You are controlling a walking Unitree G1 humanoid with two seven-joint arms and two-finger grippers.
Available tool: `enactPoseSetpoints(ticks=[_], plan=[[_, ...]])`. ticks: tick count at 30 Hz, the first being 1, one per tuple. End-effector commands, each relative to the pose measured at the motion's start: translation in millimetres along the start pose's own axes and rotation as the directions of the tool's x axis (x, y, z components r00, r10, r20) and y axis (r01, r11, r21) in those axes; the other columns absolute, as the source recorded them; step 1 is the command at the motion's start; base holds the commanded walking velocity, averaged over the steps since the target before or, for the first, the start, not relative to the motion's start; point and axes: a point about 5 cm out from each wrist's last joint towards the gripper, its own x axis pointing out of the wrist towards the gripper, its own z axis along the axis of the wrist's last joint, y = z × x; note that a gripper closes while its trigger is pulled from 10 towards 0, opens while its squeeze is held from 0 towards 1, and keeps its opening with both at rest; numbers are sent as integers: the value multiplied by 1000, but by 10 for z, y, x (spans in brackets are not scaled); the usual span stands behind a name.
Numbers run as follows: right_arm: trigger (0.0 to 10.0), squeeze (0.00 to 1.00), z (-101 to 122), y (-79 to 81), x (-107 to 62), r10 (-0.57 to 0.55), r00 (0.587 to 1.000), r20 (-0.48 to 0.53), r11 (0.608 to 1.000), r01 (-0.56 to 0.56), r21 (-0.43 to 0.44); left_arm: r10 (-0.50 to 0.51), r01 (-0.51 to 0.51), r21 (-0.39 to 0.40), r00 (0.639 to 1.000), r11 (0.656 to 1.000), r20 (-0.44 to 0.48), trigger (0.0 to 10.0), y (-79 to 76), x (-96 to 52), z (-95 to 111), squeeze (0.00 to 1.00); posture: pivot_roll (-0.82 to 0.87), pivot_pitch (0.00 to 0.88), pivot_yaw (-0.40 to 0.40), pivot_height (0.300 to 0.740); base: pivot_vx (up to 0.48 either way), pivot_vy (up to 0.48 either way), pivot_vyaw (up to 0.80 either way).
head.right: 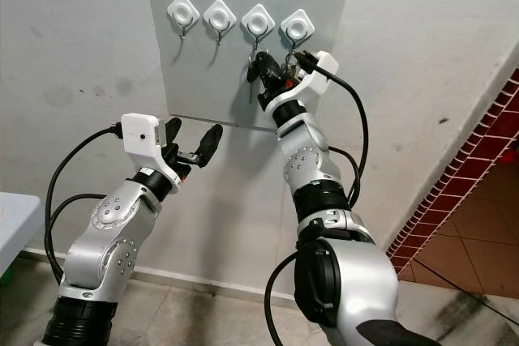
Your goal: Hang keys on a hook
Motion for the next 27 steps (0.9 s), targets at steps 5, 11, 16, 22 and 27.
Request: enactPoseSetpoints(ticks=[5, 11, 16, 22, 27], plan=[[10000, 1000, -105, -58, -125, 15, 1000, 4, 1000, -15, -21, 6, -6, -2, 1000, 1000, 15, 10000, -13, -4, 48, 0, 11, 24, -38, 740, 0, 0, 0], [10000, 1000, -213, -134, -261, 24, 1000, -19, 998, -25, -52, 3, -3, -5, 1000, 1000, 14, 10000, -15, -8, 49, 0, 13, 17, -36, 740, 0, 0, 0], [10000, 1000, -314, -223, -414, 5, 999, -45, 996, -9, -85, -2, 2, -1, 1000, 1000, 19, 10000, -14, 7, 69, 0, 16, 7, -32, 740, 0, 0, 0], [10000, 1000, -411, -299, -527, -32, 997, -70, 995, 25, -101, -16, 16, 4, 999, 1000, 28, 10000, -26, 39, 101, 0, 15, 0, -25, 740, 0, 0, 0], [10000, 1000, -434, -310, -555, -41, 996, -75, 993, 32, -117, -20, 20, 5, 999, 1000, 29, 10000, -31, 50, 108, 0, 14, 0, -23, 740, 0, 0, 0]])
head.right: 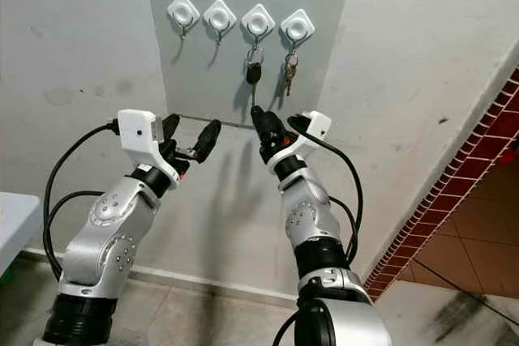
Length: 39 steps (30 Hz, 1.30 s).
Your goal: Hang keys on a hook
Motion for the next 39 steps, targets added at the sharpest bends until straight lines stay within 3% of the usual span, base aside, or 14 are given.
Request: enactPoseSetpoints(ticks=[1, 13, 22, 27, 28, 29, 30, 32, 34, 35, 36, 37, 38, 39], plan=[[10000, 1000, 14, 15, -21, 10, 1000, 10, 1000, -10, -24, -12, 12, 6, 1000, 1000, 9, 10000, -17, 20, 33, 0, 16, 0, -23, 740, 0, 0, 0], [10000, 1000, -51, -208, -323, -70, 997, 12, 996, 70, -59, -8, 8, 21, 1000, 1000, -2, 10000, -3, 9, -25, 0, 18, 0, -20, 740, 0, 0, 0], [10000, 1000, -143, -493, -780, -206, 978, -14, 973, 204, -111, 64, -63, 13, 996, 998, -69, 10000, 96, -73, -294, 0, 7, 0, -17, 740, 0, 0, 0], [10000, 1000, -177, -586, -953, -260, 965, -18, 955, 254, -154, 88, -88, -2, 992, 996, -96, 10000, 131, -111, -412, 0, 0, 0, -15, 740, 0, 0, 0], [10000, 1000, -193, -627, -1033, -289, 957, -20, 942, 281, -183, 97, -98, -9, 989, 995, -113, 10000, 147, -133, -479, 0, -2, 0, -15, 740, 0, 0, 0], [10000, 1000, -263, -762, -1246, -374, 927, -32, 900, 354, -253, 128, -135, -28, 977, 990, -169, 10000, 202, -205, -686, 0, -11, 0, -12, 740, 0, 0, 0], [10000, 1000, -263, -762, -1246, -374, 927, -32, 900, 354, -253, 128, -135, -28, 977, 990, -169, 10000, 202, -205, -686, 0, -11, 0, -12, 740, 0, 0, 0], [10000, 1000, -334, -888, -1434, -445, 894, -49, 855, 407, -322, 161, -175, -37, 959, 984, -231, 10000, 268, -280, -896, 0, -18, 0, -8, 740, 0, 0, 0], [10000, 1000, -362, -923, -1492, -457, 887, -60, 850, 416, -322, 170, -183, -32, 955, 983, -244, 10000, 286, -307, -955, 0, -19, 0, -8, 740, 0, 0, 0], [10000, 996, -426, -989, -1614, -480, 873, -89, 840, 428, -334, 192, -208, -31, 942, 978, -274, 10000, 331, -382, -1088, 0, -23, 0, -5, 740, 0, 0, 0], [10000, 694, -470, -1026, -1674, -495, 861, -118, 836, 435, -333, 195, -209, -20, 938, 978, -288, 10000, 342, -419, -1148, 0, -23, 0, -5, 740, 0, 0, 0], [10000, 78, -513, -1058, -1730, -508, 849, -149, 832, 437, -342, 197, -208, -5, 933, 978, -300, 10000, 353, -457, -1205, 0, -23, 0, -7, 740, 0, 0, 0], [10000, 0, -554, -1093, -1794, -528, 832, -172, 818, 444, -365, 206, -213, 13, 923, 977, -324, 10000, 370, -499, -1274, 0, -25, 0, -5, 740, 0, 0, 0], [10000, 0, -577, -1112, -1836, -542, 820, -185, 808, 448, -382, 212, -216, 26, 917, 976, -339, 10000, 383, -525, -1321, 0, -24, 0, -5, 740, 0, 0, 0]])
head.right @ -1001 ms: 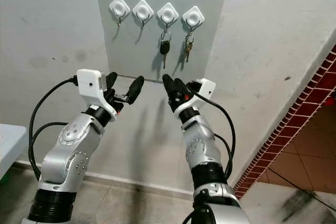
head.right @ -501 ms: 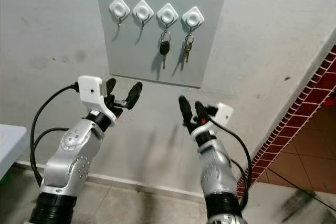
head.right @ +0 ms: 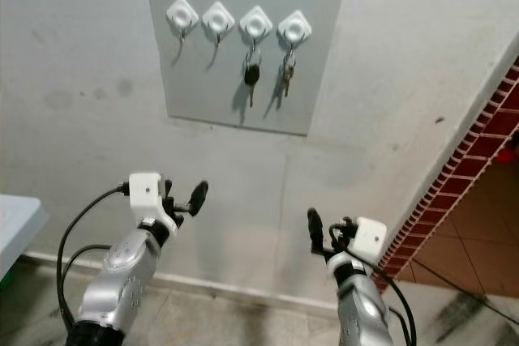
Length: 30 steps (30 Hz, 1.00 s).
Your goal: Hang keys on a hook
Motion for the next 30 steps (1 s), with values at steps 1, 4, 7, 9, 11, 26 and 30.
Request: enactPoseSetpoints(ticks=[1, 4, 7, 9, 11, 26, 30], plan=[[10000, 0, -86, -44, -40, -13, 999, -38, 999, 12, -31, 18, -17, 19, 999, 1000, -26, 10000, 55, -12, -105, 0, -22, 0, -8, 740, 0, 0, 0], [10000, 0, -343, -200, -187, -88, 982, -166, 994, 75, -83, 55, -56, -7, 992, 998, -112, 10000, 183, -76, -394, 0, -18, 0, -8, 740, 0, 0, 0], [10000, 0, -462, -265, -274, -128, 966, -226, 988, 103, -117, 65, -81, -76, 980, 994, -190, 10000, 236, -124, -561, 0, -17, 0, -7, 740, 0, 0, 0], [10000, 0, -510, -284, -308, -138, 960, -245, 985, 108, -131, 74, -85, -50, 979, 995, -191, 10000, 242, -139, -610, 0, -17, 0, -7, 740, 0, 0, 0], [10000, 0, -567, -310, -351, -155, 949, -274, 982, 117, -150, 67, -75, -32, 977, 997, -204, 10000, 231, -168, -678, 0, -15, 0, -8, 740, 0, 0, 0], [10000, 0, -976, -408, -711, -266, 828, -494, 944, 120, -308, 97, -115, -1, 843, 993, -529, 10000, 227, -571, -1314, 0, -27, 0, -5, 740, 0, 0, 0], [10000, 0, -1077, -452, -850, -299, 785, -543, 933, 122, -337, 105, -120, 9, 823, 993, -558, 10000, 255, -660, -1388, 0, -30, 0, -3, 740, 0, 0, 0]])
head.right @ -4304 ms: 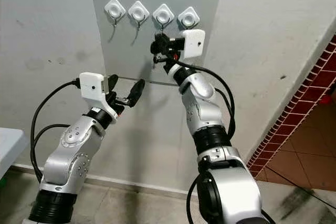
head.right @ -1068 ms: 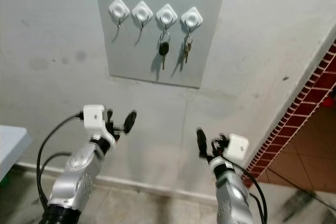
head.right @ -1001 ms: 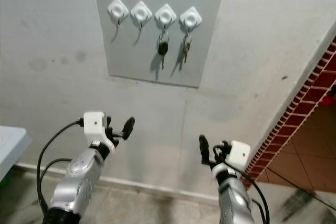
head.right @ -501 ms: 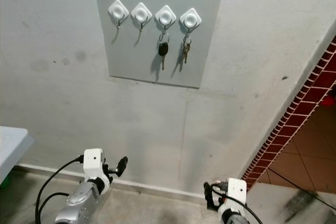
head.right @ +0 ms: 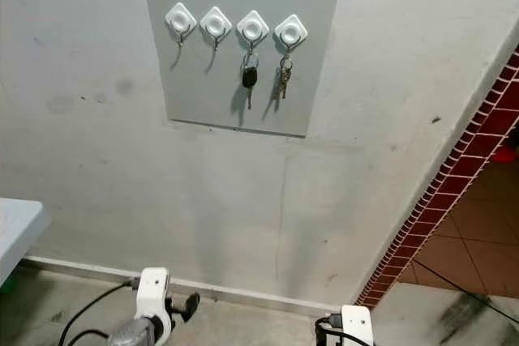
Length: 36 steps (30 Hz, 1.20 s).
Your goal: Hang keys on a hook
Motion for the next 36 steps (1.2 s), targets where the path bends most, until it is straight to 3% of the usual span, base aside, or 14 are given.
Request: enactPoseSetpoints(ticks=[1, 5, 10, 24, 36], plan=[[10000, 0, -248, -65, -82, -36, 994, -106, 999, 34, -28, 44, -43, 9, 998, 999, -52, 10000, 99, -50, -138, 0, -35, 0, -2, 740, 0, 0, 0], [10000, 0, -395, -87, -142, -48, 985, -163, 998, 40, -53, 69, -65, 45, 993, 997, -98, 10000, 175, -110, -280, 0, -34, 0, -2, 740, 0, 0, 0], [10000, 0, -416, -56, -147, -32, 985, -172, 997, 19, -77, 78, -70, 62, 989, 996, -129, 10000, 228, -154, -371, 0, -36, 0, -4, 740, 0, 0, 365], [10000, 0, -360, 53, -104, 2, 985, -173, 994, -21, -108, 71, -65, 60, 993, 996, -93, 10000, 181, -86, -213, 0, -16, 0, -15, 740, 0, 0, 800], [10000, 0, -388, 48, -114, -1, 982, -188, 994, -20, -109, 106, -102, 38, 988, 994, -114, 10000, 251, -131, -302, 0, -4, 0, -17, 740, 0, 0, 800]])
